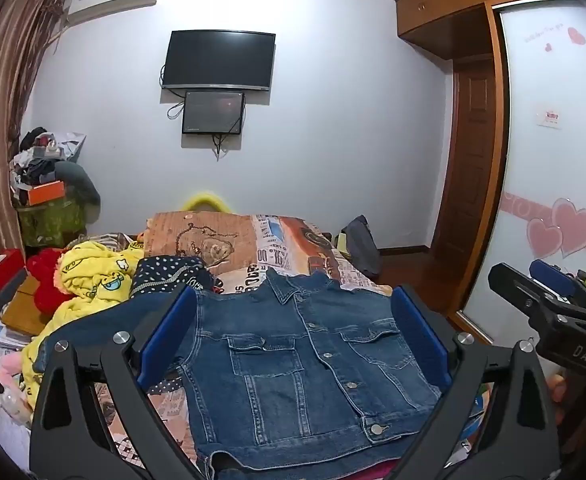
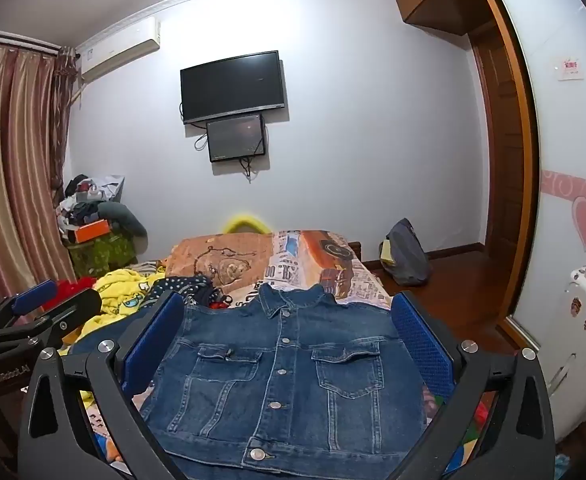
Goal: Fold large clothes
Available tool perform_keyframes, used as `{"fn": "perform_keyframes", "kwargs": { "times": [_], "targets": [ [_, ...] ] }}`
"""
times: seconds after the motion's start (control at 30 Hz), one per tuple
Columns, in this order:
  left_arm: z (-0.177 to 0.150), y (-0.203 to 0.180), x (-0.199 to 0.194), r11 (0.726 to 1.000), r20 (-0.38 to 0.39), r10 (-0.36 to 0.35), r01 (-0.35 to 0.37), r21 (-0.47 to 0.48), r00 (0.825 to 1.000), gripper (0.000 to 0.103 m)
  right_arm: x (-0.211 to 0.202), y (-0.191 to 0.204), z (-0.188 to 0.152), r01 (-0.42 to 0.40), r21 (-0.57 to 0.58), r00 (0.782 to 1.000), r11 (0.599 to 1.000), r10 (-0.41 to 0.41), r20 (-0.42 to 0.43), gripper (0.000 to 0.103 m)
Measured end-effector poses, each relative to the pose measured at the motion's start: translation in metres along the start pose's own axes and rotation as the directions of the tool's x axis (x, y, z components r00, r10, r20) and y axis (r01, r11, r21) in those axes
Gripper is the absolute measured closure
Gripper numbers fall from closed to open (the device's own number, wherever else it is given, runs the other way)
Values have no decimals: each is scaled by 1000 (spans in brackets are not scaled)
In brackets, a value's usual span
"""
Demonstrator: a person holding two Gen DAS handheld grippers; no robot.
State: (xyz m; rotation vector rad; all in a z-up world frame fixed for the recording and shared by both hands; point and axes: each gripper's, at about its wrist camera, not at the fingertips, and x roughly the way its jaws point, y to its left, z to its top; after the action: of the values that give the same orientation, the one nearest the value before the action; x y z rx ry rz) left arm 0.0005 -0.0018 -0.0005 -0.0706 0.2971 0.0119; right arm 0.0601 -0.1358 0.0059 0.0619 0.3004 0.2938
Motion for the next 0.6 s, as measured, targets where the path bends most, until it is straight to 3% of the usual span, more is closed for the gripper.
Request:
{"fn": "perform_keyframes", "kwargs": {
  "times": [0.27, 0.6],
  "targets": [
    [-5, 18, -7, 999, 5, -14, 14, -41, 1000, 5, -1, -1, 2, 1, 12, 1000, 1000, -1, 2, 0],
    [-1, 4, 2, 1000, -9, 16, -16, -23, 1000, 2, 2, 4, 0, -8, 4, 1000, 1000, 8, -7, 0]
  ]
}}
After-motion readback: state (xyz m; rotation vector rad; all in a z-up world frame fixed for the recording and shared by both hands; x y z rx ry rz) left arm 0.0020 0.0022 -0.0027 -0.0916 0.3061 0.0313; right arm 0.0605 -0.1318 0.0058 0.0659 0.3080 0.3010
